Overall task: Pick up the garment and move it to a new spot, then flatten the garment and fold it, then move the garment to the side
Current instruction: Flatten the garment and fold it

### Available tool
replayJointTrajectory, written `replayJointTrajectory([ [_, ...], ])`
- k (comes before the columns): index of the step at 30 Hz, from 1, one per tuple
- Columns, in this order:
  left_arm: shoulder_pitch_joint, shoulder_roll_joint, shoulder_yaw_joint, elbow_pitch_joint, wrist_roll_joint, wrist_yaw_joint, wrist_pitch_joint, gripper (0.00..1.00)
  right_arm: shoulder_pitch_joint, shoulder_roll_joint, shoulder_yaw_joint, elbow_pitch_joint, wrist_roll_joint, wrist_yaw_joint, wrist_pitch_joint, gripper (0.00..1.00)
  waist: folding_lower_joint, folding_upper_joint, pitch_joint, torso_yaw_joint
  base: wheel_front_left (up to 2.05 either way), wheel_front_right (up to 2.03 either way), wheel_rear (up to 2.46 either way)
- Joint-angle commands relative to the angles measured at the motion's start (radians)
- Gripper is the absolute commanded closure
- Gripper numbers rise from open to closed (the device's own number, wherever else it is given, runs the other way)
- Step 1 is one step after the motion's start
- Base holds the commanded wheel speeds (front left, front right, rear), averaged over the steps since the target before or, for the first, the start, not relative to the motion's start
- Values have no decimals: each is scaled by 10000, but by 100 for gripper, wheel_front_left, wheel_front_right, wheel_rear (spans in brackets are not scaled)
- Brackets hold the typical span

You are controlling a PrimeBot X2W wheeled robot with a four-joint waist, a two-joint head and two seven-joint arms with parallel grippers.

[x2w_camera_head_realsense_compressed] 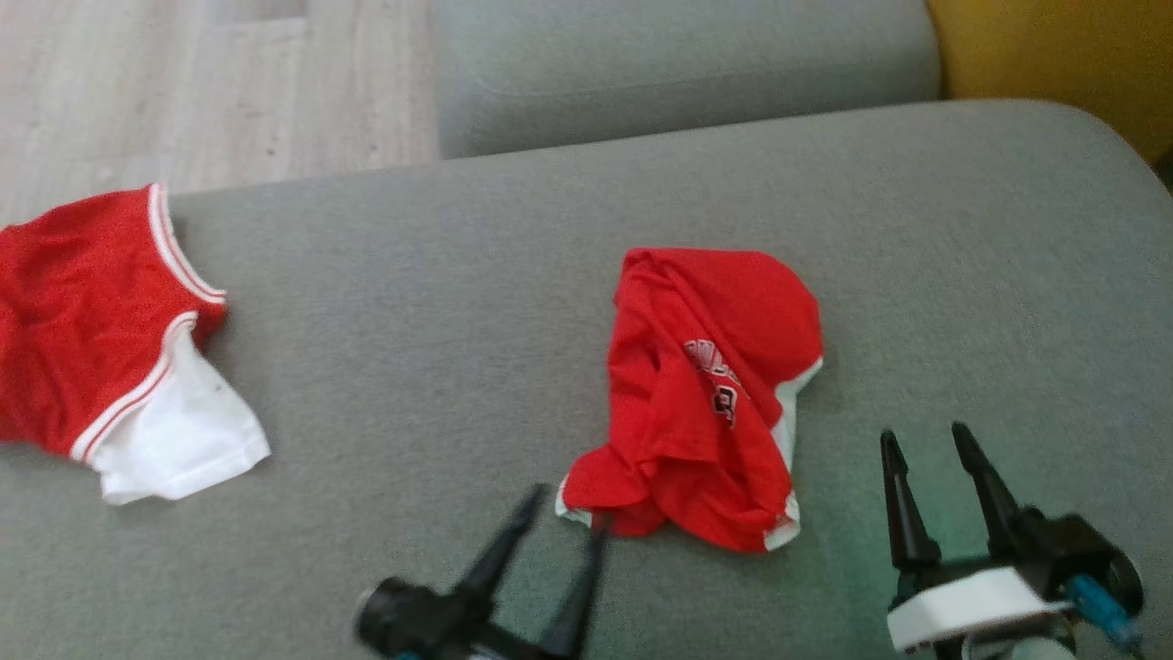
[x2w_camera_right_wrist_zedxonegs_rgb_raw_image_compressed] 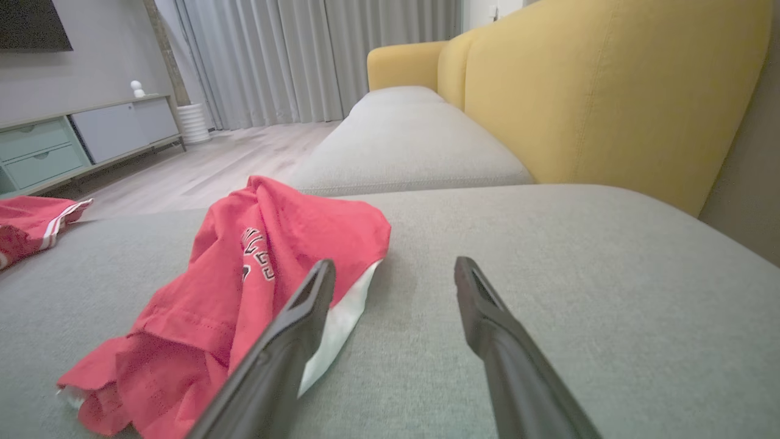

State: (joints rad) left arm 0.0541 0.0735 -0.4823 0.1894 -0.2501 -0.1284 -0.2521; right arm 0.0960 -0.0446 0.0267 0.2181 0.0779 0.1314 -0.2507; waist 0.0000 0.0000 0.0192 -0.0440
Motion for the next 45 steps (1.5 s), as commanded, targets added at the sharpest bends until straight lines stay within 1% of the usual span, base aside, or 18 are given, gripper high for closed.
replayJointTrajectory([
  [1,-724,129,-283,-165,-320,-19,-54,0,-601,-57,300,-416,-6,-7,-111,0,0,0,251,-295,0,0,0],
  [5,-1793,556,-2227,271,-1136,-21,129,0,-943,-57,536,-590,55,-7,-111,0,0,0,654,-833,0,0,0],
  [8,-2582,818,-3451,722,-1675,-21,353,0,-1166,-57,720,-691,126,-7,-111,0,0,0,983,-1238,0,0,0],
  [12,-3533,1001,-4769,1324,-2342,-22,480,0,-1406,-57,891,-806,207,-7,-111,0,0,0,1405,-1687,0,0,0],
  [15,-4126,1059,-5510,1860,-2727,-22,505,0,-1554,-57,974,-856,250,-7,-111,0,0,0,1655,-1968,0,0,0],
  [19,-4772,981,-5992,2750,-3030,-22,440,0,-1722,-56,1032,-958,309,-7,-111,0,0,0,1953,-2220,0,0,0],
  [24,-5476,755,-6212,3919,-2941,-22,296,0,-1906,-56,1082,-1092,367,-7,-111,0,0,0,2305,-2402,0,0,0],
  [29,-5849,434,-6442,4924,-2721,-16,174,0,-2022,-56,1114,-1120,419,-7,-111,0,0,0,2518,-2533,0,0,0],
  [39,-6166,-97,-6484,5653,-2848,-5,-16,0,-2137,-56,1189,-1111,477,-7,-111,0,0,0,2726,-2673,0,0,0],
  [40,-6191,-124,-6518,5703,-2880,-7,-23,15,-2152,-56,1204,-1105,482,-7,-111,0,0,0,2737,-2696,0,0,0],
  [41,-6216,-145,-6545,5761,-2914,-9,-30,35,-2167,-56,1215,-1099,487,-7,-111,0,0,0,2750,-2720,0,0,0],
  [42,-6234,-161,-6585,5832,-2953,-10,-35,52,-2182,-56,1222,-1092,490,-7,-111,0,0,0,2760,-2742,0,0,0],
  [43,-6253,-174,-6628,5905,-2998,-12,-39,65,-2197,-56,1225,-1086,494,-7,-111,0,0,0,2771,-2765,0,0,0],
  [44,-6267,-185,-6666,5968,-3060,-14,-42,68,-2210,-56,1231,-1081,501,-7,-111,0,0,0,2781,-2786,0,0,0],
  [45,-6284,-194,-6699,6018,-3126,-16,-46,87,-2220,-56,1234,-1077,507,-7,-111,0,0,0,2786,-2804,0,0,0],
])
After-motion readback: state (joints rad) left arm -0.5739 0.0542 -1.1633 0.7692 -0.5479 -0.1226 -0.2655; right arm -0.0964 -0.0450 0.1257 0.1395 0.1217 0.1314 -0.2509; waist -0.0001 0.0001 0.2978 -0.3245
